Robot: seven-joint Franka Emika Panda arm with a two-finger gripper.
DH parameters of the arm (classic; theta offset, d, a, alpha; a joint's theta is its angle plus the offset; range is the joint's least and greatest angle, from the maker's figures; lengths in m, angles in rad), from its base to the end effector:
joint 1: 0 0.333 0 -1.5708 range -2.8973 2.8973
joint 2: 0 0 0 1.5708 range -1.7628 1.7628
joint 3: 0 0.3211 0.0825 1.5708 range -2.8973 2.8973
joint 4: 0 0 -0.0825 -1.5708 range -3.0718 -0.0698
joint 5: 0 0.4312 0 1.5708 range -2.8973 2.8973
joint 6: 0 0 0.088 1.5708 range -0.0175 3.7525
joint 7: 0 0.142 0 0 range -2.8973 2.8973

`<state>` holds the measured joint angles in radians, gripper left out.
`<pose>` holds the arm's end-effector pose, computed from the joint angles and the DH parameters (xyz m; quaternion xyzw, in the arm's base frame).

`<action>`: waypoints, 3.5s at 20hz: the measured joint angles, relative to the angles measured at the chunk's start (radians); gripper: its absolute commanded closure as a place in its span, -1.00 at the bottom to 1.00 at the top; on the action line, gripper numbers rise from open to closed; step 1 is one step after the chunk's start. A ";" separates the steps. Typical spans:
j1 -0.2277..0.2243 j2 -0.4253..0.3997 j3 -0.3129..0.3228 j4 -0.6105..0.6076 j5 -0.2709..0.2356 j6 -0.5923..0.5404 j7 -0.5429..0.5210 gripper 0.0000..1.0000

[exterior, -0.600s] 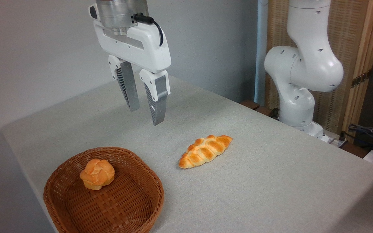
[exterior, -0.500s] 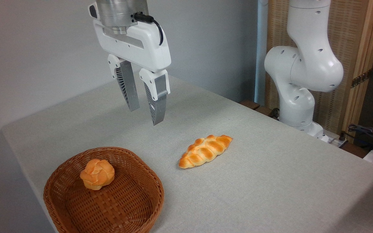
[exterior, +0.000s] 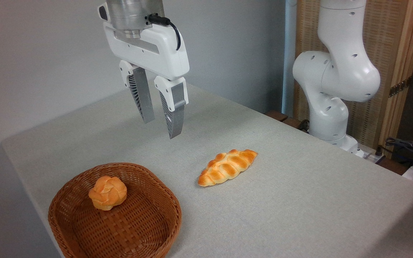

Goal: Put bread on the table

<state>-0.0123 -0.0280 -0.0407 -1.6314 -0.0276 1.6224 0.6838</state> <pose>0.5968 -0.0357 0.5844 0.9330 -0.3595 0.0131 0.0096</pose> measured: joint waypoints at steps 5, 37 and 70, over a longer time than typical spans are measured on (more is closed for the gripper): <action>-0.001 0.029 -0.016 0.000 -0.005 0.102 0.000 -1.00; -0.004 0.376 -0.180 0.001 -0.004 0.478 0.006 0.21; -0.108 0.060 -0.204 -0.226 -0.006 0.065 0.006 -1.00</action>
<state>-0.1201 0.0320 -0.2443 -1.8576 -0.0336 1.6874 0.6897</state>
